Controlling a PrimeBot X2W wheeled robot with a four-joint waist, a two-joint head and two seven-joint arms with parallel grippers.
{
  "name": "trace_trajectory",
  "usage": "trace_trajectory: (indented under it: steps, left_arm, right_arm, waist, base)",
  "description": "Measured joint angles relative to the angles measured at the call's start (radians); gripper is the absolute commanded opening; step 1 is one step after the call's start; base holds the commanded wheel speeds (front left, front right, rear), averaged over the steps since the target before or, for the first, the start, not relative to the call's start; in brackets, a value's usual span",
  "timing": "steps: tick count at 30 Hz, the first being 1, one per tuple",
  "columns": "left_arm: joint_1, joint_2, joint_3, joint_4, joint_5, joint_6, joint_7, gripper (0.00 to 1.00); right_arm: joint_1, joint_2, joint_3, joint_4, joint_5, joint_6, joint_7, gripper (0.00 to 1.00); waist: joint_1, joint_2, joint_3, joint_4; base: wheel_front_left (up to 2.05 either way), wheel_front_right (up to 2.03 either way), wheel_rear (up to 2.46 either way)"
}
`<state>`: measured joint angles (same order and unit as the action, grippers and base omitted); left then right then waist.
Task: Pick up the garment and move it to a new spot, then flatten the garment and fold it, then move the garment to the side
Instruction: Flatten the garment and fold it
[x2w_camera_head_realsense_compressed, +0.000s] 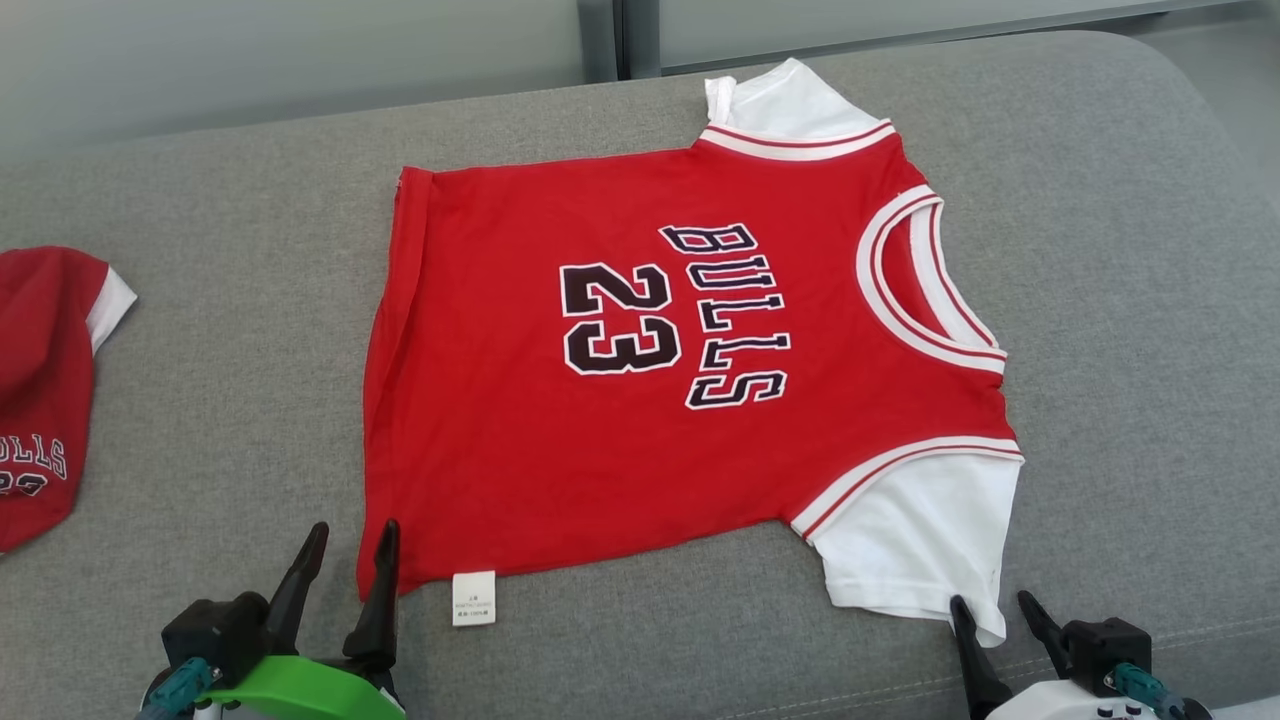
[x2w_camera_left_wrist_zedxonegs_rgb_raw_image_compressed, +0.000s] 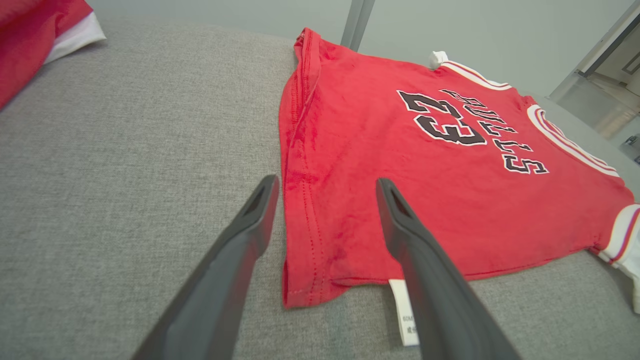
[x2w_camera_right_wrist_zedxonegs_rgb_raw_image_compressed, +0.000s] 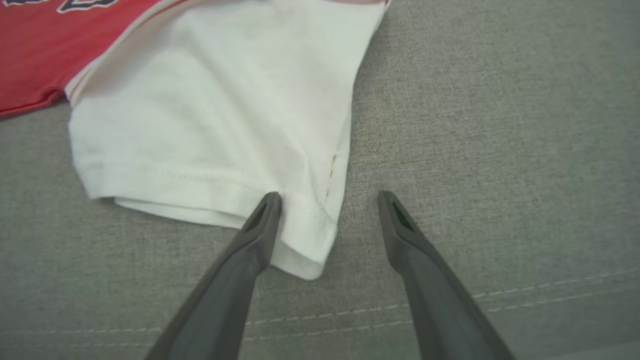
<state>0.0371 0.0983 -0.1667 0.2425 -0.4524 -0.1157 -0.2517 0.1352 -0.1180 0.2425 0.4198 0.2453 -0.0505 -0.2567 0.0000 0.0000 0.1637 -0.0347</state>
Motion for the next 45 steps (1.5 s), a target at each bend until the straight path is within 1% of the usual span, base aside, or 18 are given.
trace_trajectory:
  steps: [6, 7, 8, 9, 10, 12, 13, 14, 17, 20, 22, 26, 33, 34, 35, 37, 39, 45]
  left_arm:
    - [-0.009, -0.005, 0.000, 0.004, 0.022, 0.000, 0.000, 1.00]
    - [-0.009, -0.005, 0.000, 0.004, 0.022, 0.000, 0.000, 1.00]
    - [-0.015, -0.006, 0.000, 0.004, 0.026, 0.000, 0.000, 1.00]
    - [-0.021, -0.008, 0.000, 0.004, 0.028, 0.000, 0.000, 1.00]
    - [-0.026, -0.010, 0.000, 0.004, 0.028, 0.000, 0.000, 1.00]
    - [-0.031, -0.011, 0.000, 0.008, 0.033, 0.000, 0.000, 1.00]
    - [-0.033, -0.012, 0.000, 0.012, 0.036, -0.003, 0.000, 1.00]
    - [-0.034, -0.012, 0.000, 0.021, 0.036, -0.003, 0.000, 1.00]
    - [-0.035, -0.018, 0.000, 0.051, 0.021, -0.003, 0.000, 1.00]
    - [-0.035, -0.024, -0.003, 0.087, -0.001, -0.003, 0.003, 1.00]
    - [-0.033, -0.025, -0.002, 0.123, -0.011, -0.002, 0.026, 1.00]
    - [-0.032, -0.027, 0.010, 0.165, -0.048, 0.002, 0.054, 1.00]
    - [-0.039, -0.037, 0.022, 0.184, -0.100, 0.001, 0.059, 1.00]
    - [-0.042, -0.037, 0.021, 0.188, -0.101, 0.001, 0.067, 0.87]
    - [-0.047, -0.038, 0.016, 0.192, -0.108, 0.000, 0.072, 0.45]
    - [-0.056, -0.039, 0.010, 0.196, -0.127, 0.000, 0.076, 0.00]
    - [-0.063, -0.040, 0.000, 0.200, -0.145, 0.000, 0.089, 0.00]
    - [-0.068, -0.046, -0.020, 0.199, -0.205, -0.008, 0.138, 0.00]
  right_arm:
    - [-0.006, 0.000, -0.003, 0.015, 0.000, 0.011, -0.007, 1.00]
    - [-0.006, 0.000, -0.003, 0.015, 0.000, 0.011, -0.007, 0.97]
    - [-0.008, 0.000, -0.004, 0.016, 0.000, 0.015, -0.007, 0.86]
    - [-0.009, 0.000, -0.006, 0.018, 0.000, 0.015, -0.007, 0.64]
    - [-0.011, 0.000, -0.006, 0.020, 0.000, 0.016, -0.007, 0.46]
    - [-0.016, -0.001, -0.006, 0.027, 0.000, 0.024, -0.008, 0.22]
    - [-0.021, -0.001, -0.006, 0.031, 0.000, 0.026, -0.008, 0.13]
    - [-0.025, -0.002, -0.006, 0.035, 0.000, 0.032, -0.008, 0.10]
    - [-0.031, -0.002, -0.006, 0.040, 0.000, 0.041, -0.012, 0.06]
    - [-0.035, 0.001, -0.005, 0.044, 0.000, 0.042, -0.013, 0.03]
    - [-0.039, 0.001, -0.006, 0.046, 0.000, 0.044, -0.013, 0.02]
    - [-0.045, 0.002, -0.007, 0.052, 0.000, 0.051, -0.013, 0.00]
    - [-0.050, 0.005, -0.009, 0.057, 0.000, 0.060, -0.015, 0.00]
    - [-0.051, 0.005, -0.009, 0.057, 0.000, 0.061, -0.015, 0.00]
    - [-0.052, 0.006, -0.009, 0.058, 0.000, 0.062, -0.015, 0.00]
    - [-0.053, 0.007, -0.009, 0.058, 0.000, 0.063, -0.015, 0.00]
    - [-0.054, 0.008, -0.014, 0.058, 0.001, 0.070, -0.015, 0.00]
    - [-0.054, 0.006, -0.029, 0.035, 0.040, 0.121, -0.005, 0.00]
  waist:
    - [0.0000, 0.0000, 0.005, 0.000]
    - [0.0000, 0.0000, 0.005, 0.000]
    - [0.0000, 0.0000, 0.006, 0.000]
    - [0.0000, 0.0000, 0.007, 0.001]
    - [0.0000, 0.0000, 0.008, 0.001]
    - [0.0000, 0.0000, 0.010, 0.003]
    - [0.0000, 0.0000, 0.011, 0.004]
    - [0.0000, 0.0000, 0.012, 0.004]
    - [0.0000, 0.0000, 0.014, 0.006]
    - [0.0000, 0.0000, 0.016, 0.006]
    - [0.0000, 0.0000, 0.017, 0.005]
    - [0.0000, 0.0000, 0.020, 0.003]
    - [0.0000, 0.0000, 0.023, -0.003]
    - [0.0000, 0.0000, 0.024, -0.005]
    - [0.0000, 0.0000, 0.024, -0.006]
    - [0.0000, 0.0000, 0.025, -0.008]
    - [0.0000, 0.0000, 0.024, -0.009]
    - [0.0000, 0.0000, 0.008, -0.006]
  base:
    - [0.00, 0.00, 0.00]
    - [0.00, 0.00, 0.00]
    - [0.00, 0.00, 0.00]
    - [0.00, 0.00, 0.00]
    - [0.00, 0.00, 0.00]
    - [0.00, 0.00, 0.00]
    - [0.00, 0.00, 0.00]
    - [0.00, 0.00, 0.00]
    - [0.00, 0.00, 0.00]
    - [0.00, 0.00, 0.00]
    - [0.00, 0.00, 0.00]
    - [0.00, 0.00, 0.00]
    - [0.00, 0.00, 0.00]
    - [0.00, 0.00, 0.00]
    - [0.00, 0.00, 0.00]
    - [0.00, 0.00, 0.00]
    - [0.00, 0.00, 0.00]
    - [0.00, 0.00, 0.00]
